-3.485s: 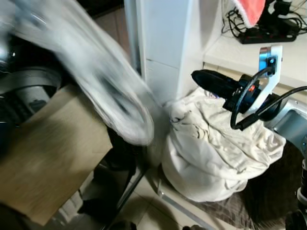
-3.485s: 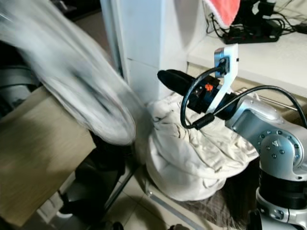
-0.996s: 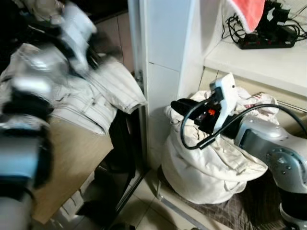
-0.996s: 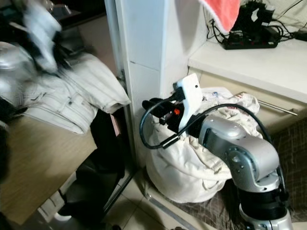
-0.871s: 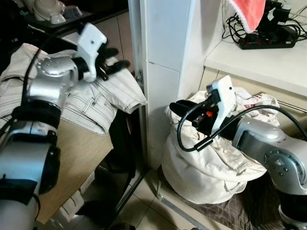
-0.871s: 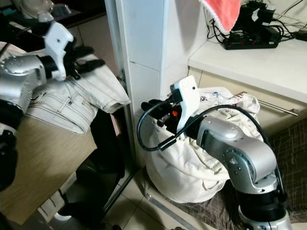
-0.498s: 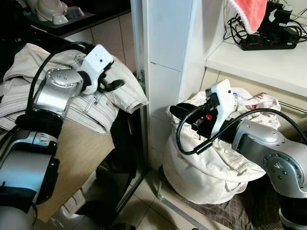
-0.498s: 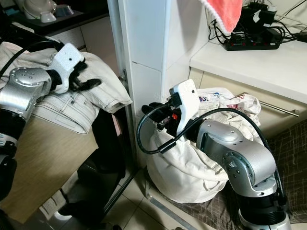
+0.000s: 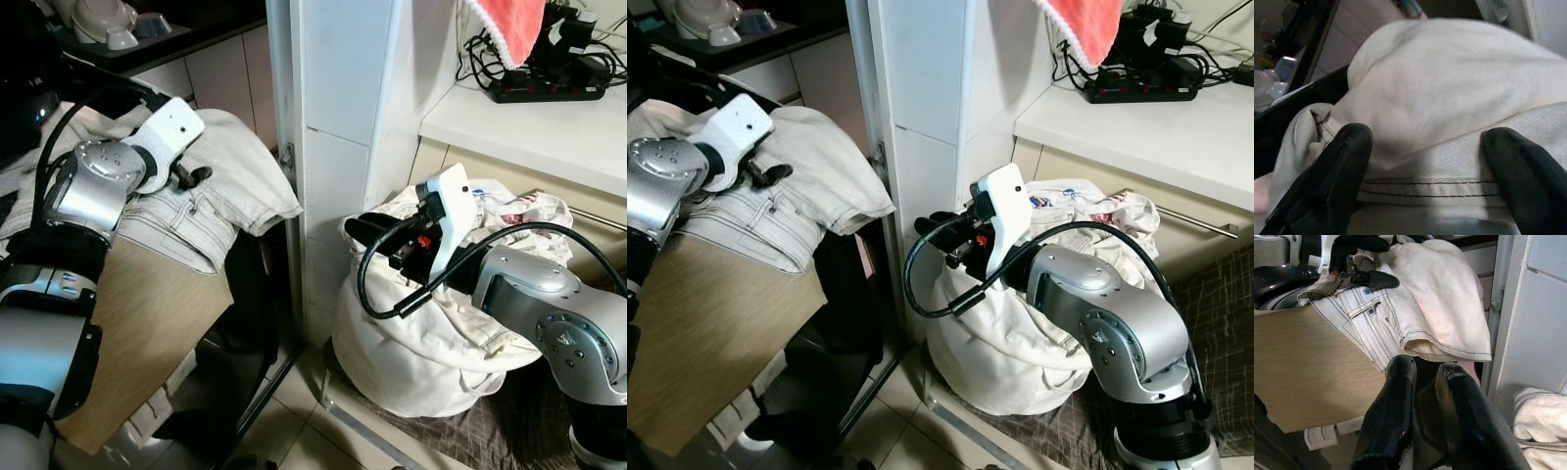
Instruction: Clothes washing
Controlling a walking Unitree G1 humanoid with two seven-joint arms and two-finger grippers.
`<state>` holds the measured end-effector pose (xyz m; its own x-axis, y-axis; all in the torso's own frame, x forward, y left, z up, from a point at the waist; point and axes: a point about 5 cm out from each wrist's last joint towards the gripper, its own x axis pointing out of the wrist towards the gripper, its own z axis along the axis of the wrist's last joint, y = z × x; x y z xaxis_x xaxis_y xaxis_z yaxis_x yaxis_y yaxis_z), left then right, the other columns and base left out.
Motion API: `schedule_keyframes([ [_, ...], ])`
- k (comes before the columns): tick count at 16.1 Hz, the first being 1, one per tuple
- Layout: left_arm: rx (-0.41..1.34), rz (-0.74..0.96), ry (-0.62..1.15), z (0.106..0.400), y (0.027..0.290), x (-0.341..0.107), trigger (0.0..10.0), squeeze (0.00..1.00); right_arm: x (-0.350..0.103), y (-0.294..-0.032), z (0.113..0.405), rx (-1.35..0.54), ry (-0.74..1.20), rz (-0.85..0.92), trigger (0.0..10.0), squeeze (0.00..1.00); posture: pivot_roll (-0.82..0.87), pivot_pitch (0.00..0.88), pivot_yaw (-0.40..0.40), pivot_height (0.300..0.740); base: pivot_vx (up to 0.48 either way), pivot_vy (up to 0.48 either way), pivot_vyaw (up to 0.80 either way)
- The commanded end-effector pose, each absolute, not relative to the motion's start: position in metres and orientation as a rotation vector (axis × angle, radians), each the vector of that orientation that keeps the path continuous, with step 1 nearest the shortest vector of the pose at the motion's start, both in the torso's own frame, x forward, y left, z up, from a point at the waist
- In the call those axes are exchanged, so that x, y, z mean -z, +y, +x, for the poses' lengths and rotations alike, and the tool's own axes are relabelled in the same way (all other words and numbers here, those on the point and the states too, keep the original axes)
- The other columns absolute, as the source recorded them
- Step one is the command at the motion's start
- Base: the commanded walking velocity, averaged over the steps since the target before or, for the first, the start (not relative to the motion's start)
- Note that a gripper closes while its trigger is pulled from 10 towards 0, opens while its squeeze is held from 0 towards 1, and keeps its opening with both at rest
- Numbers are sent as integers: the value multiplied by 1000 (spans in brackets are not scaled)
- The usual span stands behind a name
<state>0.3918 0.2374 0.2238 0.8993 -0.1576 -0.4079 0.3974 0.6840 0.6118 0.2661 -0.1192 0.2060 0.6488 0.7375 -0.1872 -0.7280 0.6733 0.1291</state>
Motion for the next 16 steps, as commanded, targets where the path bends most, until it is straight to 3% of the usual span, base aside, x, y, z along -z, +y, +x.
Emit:
schedule_keyframes([
  [1,253,792,372,391,251,-224,10000,0,-210,-118,264,-846,220,26,10000,0,-145,0,61,740,0,0,0],
  [3,121,856,381,390,274,-232,10000,0,-211,-119,265,-841,220,24,10000,0,-147,0,62,740,0,0,0],
  [5,-114,947,386,380,320,-252,10000,0,-211,-122,265,-830,220,22,10000,0,-149,0,65,740,0,0,0],
  [7,-223,1005,395,371,344,-264,10000,0,-211,-123,266,-826,220,22,10000,0,-148,0,64,740,0,0,0],
  [8,-357,1083,391,358,369,-280,10000,0,-211,-124,266,-823,221,20,10000,0,-147,0,64,740,0,0,0],
  [10,-446,1116,340,352,380,-296,10000,0,-211,-125,266,-821,221,19,10000,0,-145,0,62,740,0,0,0],
  [12,-288,668,124,365,357,-306,10000,0,-212,-125,267,-822,219,22,10000,0,-141,0,57,740,0,0,0],
  [13,-18,410,98,379,324,-296,10000,0,-212,-124,268,-830,221,23,10000,0,-134,0,50,740,0,0,0],
  [14,148,321,78,385,303,-293,10000,718,-212,-123,268,-835,221,22,10000,0,-134,0,48,740,0,0,0],
  [15,304,249,107,388,285,-285,10000,1000,-212,-122,268,-840,222,21,10000,0,-137,0,48,740,0,0,0],
  [16,374,227,174,389,277,-276,10000,1000,-213,-122,268,-845,221,20,10000,0,-137,0,48,740,0,0,0],
])
